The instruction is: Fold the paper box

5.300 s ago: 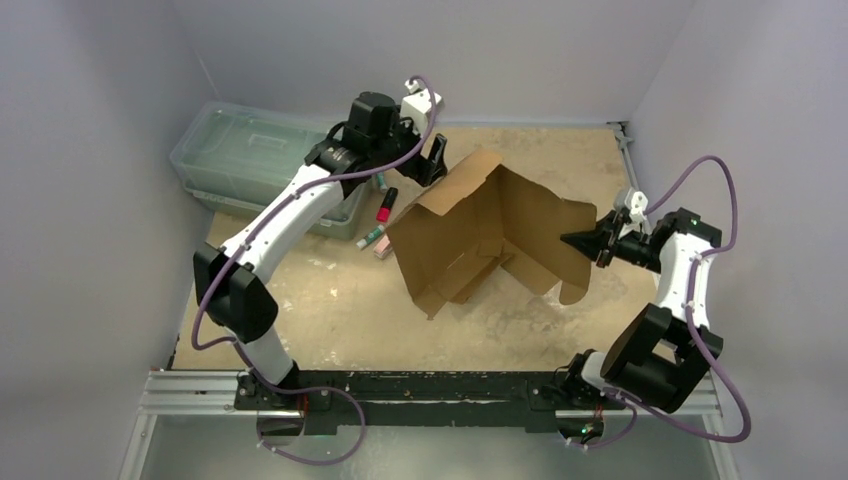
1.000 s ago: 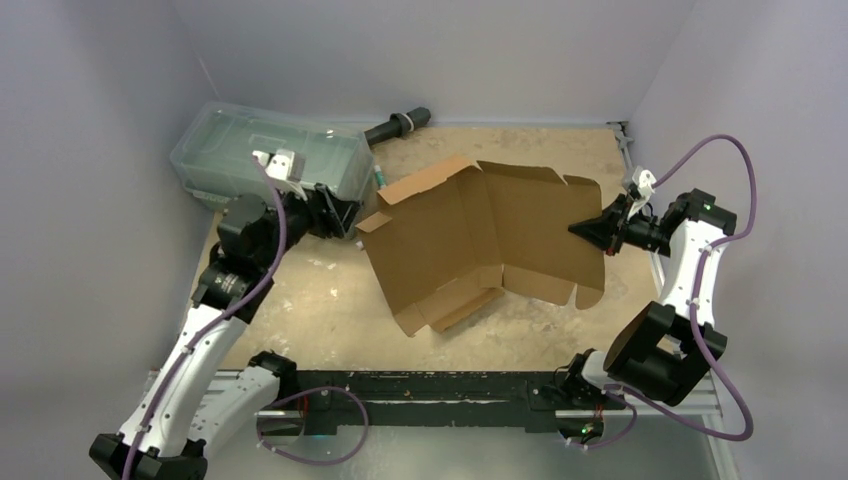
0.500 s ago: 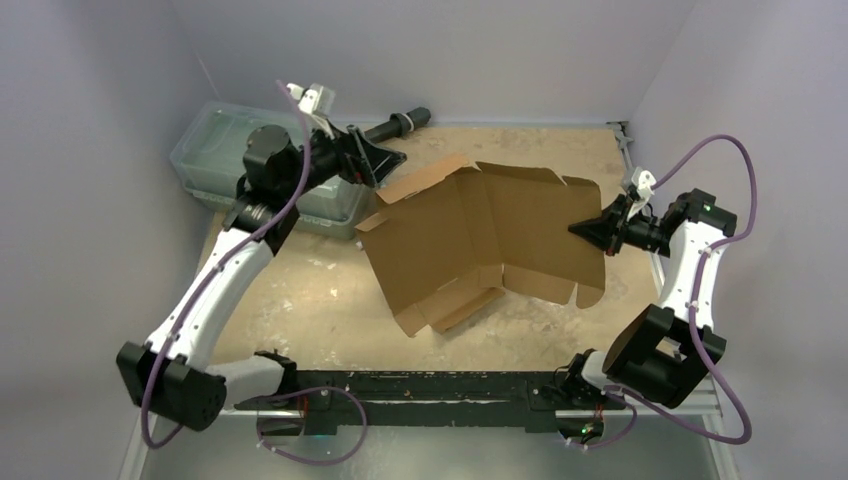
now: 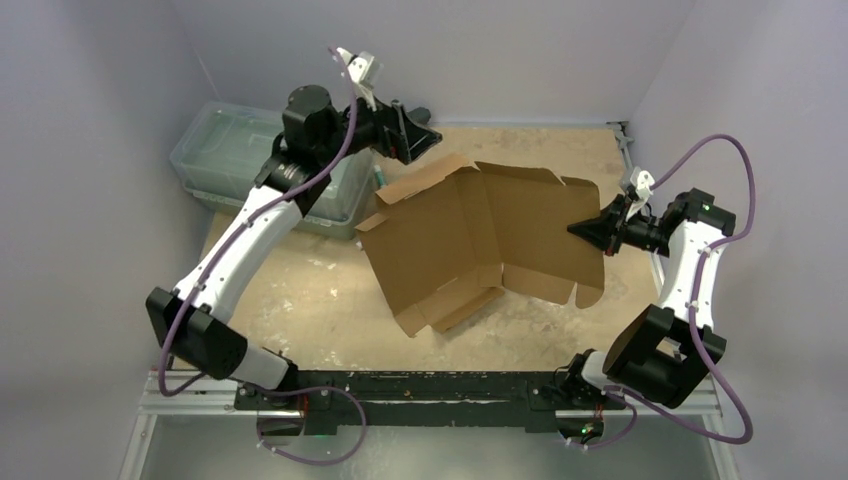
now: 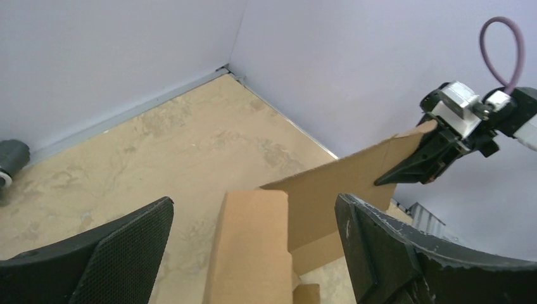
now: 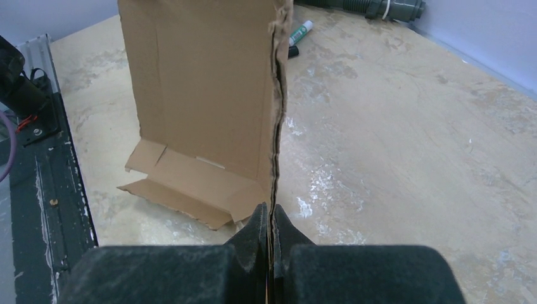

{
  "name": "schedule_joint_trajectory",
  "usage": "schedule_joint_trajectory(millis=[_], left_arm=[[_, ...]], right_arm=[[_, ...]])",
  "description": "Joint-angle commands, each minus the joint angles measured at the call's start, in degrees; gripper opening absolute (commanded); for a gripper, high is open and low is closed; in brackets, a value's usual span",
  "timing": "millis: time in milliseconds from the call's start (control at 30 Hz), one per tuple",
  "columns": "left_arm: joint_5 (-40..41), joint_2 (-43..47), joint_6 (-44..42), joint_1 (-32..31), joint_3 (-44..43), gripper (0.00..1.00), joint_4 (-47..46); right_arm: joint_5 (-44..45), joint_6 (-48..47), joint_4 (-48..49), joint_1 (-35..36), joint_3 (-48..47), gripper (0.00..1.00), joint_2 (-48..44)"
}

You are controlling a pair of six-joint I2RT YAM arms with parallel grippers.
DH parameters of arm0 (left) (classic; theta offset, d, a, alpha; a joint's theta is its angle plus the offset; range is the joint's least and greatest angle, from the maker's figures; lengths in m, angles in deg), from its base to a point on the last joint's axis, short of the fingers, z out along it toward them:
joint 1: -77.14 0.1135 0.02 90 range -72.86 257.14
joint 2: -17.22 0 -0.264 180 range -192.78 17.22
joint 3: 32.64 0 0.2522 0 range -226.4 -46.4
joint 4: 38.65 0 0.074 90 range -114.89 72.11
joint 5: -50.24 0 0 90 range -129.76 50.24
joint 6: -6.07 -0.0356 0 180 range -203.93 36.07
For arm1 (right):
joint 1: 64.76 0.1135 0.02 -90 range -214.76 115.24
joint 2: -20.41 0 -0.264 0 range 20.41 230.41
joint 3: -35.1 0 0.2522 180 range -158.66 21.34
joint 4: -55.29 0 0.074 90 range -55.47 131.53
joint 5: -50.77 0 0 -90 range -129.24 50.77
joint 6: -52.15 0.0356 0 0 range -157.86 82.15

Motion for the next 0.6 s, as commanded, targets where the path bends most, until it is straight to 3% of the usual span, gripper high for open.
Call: schedule_joint_trajectory(millis=[0, 200, 433, 567], left_arm=[[1.0, -7.49, -6.13, -1.62, -9.2, 0.99, 3.66], [1.92, -19.28, -13.02, -5.01, -22.29, 0.92, 12.57], [2.73, -25.87, -17.85, -4.61, -28.9, 0.78, 16.4], [3.26, -24.15, -15.57, -4.61, -28.99, 0.78, 15.32]], right_arm=[[-1.32, -1.44, -0.33, 0.58, -0.51, 0.0, -1.06], [-1.37, -1.21, -0.32, 0.61, -0.55, 0.0, -0.89], [-1.5, -0.79, -0.27, 0.62, -0.99, 0.0, -0.47], [-1.32, -0.03, -0.22, 0.54, -1.43, 0.0, -0.12]])
